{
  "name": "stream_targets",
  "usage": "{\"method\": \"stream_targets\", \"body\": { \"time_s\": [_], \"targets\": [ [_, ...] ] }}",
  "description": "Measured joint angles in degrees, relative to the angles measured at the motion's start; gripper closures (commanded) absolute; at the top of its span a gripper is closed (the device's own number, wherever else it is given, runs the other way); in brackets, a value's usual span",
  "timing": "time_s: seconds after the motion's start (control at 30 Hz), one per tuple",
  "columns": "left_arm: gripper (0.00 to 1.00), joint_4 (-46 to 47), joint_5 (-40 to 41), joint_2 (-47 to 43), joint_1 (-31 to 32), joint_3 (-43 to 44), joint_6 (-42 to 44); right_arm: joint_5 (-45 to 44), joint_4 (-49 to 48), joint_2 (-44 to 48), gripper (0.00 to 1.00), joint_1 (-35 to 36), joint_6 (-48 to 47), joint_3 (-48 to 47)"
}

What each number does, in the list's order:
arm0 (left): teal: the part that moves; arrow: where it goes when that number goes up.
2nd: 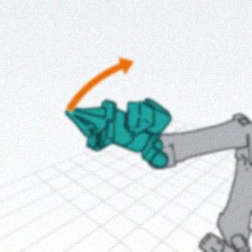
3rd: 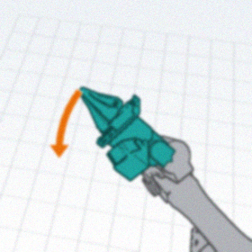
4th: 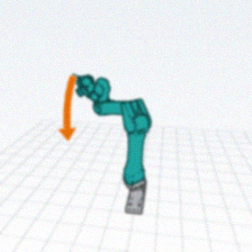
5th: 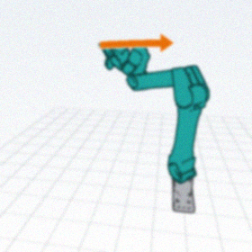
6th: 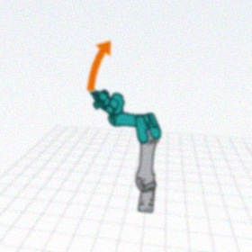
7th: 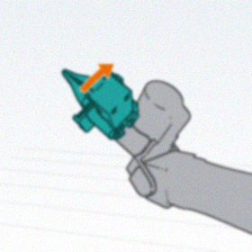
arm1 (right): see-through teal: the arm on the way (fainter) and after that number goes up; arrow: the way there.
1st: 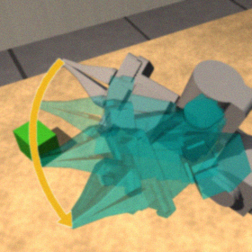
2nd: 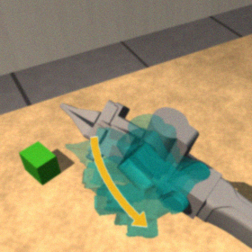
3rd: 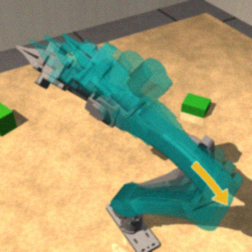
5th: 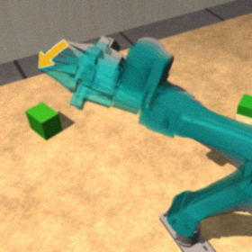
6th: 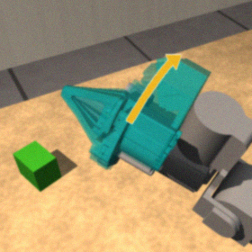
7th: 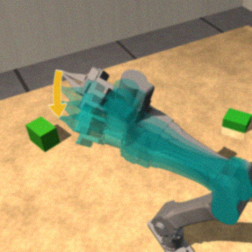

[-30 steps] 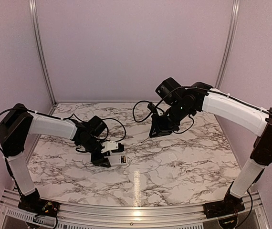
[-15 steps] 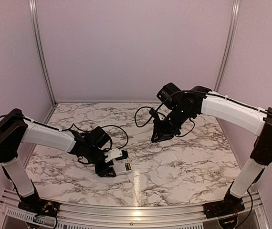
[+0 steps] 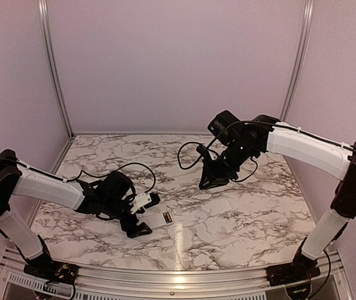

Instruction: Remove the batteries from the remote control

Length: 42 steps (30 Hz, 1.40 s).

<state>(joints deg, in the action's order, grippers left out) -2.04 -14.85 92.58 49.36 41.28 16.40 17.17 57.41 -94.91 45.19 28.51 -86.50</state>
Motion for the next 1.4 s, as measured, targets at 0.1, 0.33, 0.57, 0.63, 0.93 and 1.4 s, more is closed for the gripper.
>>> {"method": "stream_targets", "body": {
  "time_s": [0.1,0.33,0.57,0.63,0.93,1.4],
  "targets": [
    [0.01,5.0,0.3,-2.5,0.0,-3.2,-2.2,0.1,-0.7,0.8,1.0,0.0,0.0,0.5],
    [0.01,19.8,3.5,-8.3,0.0,-12.6,-7.9,0.3,-2.6,2.3,1.0,0.0,-0.2,3.0],
    [0.01,33.7,4.4,-9.4,0.0,-19.8,-10.8,0.4,-3.6,2.3,1.0,0.0,-0.7,3.1],
    [0.01,36.5,4.4,-9.4,0.0,-21.3,-11.1,0.5,-3.8,2.3,1.0,0.0,-0.7,3.1],
    [0.01,47.8,6.0,-8.3,0.0,-25.1,-11.3,0.5,-3.8,2.3,1.0,0.0,-0.7,3.1],
    [0.02,54.3,2.5,-4.4,-3.1,-26.7,-9.1,0.8,-3.8,2.3,1.0,0.0,0.1,3.1]
  ]
}}
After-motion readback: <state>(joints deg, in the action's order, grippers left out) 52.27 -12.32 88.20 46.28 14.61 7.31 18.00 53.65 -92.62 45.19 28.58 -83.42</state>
